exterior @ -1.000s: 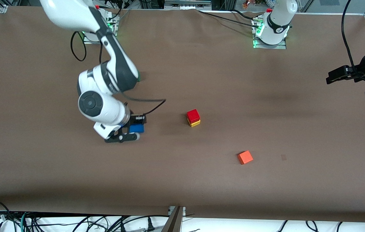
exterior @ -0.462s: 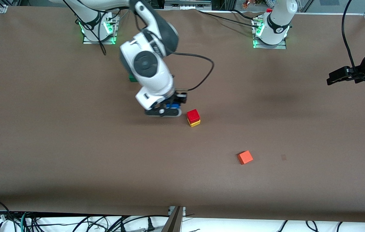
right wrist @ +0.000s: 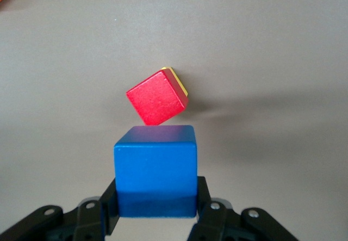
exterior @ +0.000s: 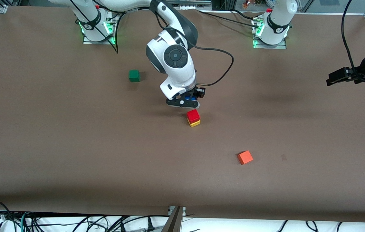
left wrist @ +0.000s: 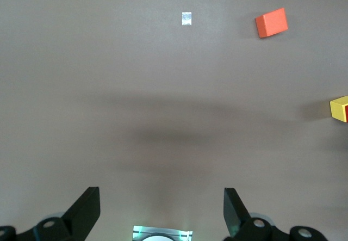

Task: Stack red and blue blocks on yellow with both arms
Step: 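Lower the blue cube onto the red cube and open the right gripper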

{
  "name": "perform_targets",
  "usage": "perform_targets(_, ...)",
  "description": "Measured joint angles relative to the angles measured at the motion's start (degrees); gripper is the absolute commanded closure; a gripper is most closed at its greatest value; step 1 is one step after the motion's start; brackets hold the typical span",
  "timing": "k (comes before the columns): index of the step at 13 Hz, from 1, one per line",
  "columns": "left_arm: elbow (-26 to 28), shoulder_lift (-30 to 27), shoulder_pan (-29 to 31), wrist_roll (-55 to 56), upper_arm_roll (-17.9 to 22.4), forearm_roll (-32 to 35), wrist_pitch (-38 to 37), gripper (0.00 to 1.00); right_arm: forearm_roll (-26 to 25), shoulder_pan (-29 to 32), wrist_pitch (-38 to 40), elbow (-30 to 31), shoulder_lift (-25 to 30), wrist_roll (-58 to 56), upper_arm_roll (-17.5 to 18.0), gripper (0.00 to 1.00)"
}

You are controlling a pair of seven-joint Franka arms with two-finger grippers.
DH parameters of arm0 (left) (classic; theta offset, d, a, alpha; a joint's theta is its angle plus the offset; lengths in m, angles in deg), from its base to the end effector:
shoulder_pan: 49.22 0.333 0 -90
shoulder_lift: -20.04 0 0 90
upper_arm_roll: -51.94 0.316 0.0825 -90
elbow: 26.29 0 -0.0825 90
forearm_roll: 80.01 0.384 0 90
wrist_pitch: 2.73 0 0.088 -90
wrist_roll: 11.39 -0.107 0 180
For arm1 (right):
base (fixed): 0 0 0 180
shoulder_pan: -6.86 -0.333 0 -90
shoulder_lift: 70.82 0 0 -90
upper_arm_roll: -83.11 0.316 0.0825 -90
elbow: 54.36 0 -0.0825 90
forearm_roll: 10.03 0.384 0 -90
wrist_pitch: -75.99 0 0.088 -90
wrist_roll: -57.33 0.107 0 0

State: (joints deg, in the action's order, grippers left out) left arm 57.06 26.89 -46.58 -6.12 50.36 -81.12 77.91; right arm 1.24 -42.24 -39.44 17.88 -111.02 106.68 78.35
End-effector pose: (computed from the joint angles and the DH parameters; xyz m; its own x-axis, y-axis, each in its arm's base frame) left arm 0.5728 0.0093 0.5980 0.9801 0.1065 -0.1674 0.1092 -0.9940 0.0073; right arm 0.5153 0.5413 0.3502 0.9879 -0.1414 -0.0641 -0.1484 -0.9814 -0.1218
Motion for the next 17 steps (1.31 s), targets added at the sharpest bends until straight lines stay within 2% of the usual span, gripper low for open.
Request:
perform_targets(6, 0.00, 0.05, 0.00, 0.00, -0.01, 0.00, 0.03, 0.00, -4.66, -1.23, -5.79, -0.11, -2.46, 2.42, -0.08, 0.55)
perform_targets(14, -0.01, 0.14, -0.03, 0.00, -0.02, 0.00, 0.07, 0.00, -7.10, -1.32, -10.17, -0.16, -4.52, 2.43, -0.38, 0.51)
perform_targets(16, -0.01, 0.14, -0.03, 0.00, -0.03, 0.00, 0.07, 0.00, -7.95, -1.41, -10.75, -0.20, -5.50, 2.51, -0.39, 0.48)
perform_targets(17, -0.02, 0.15, -0.04, 0.00, -0.04, 0.00, 0.07, 0.00, -8.26, -1.61, -10.87, -0.37, -5.56, 2.79, -0.39, 0.43)
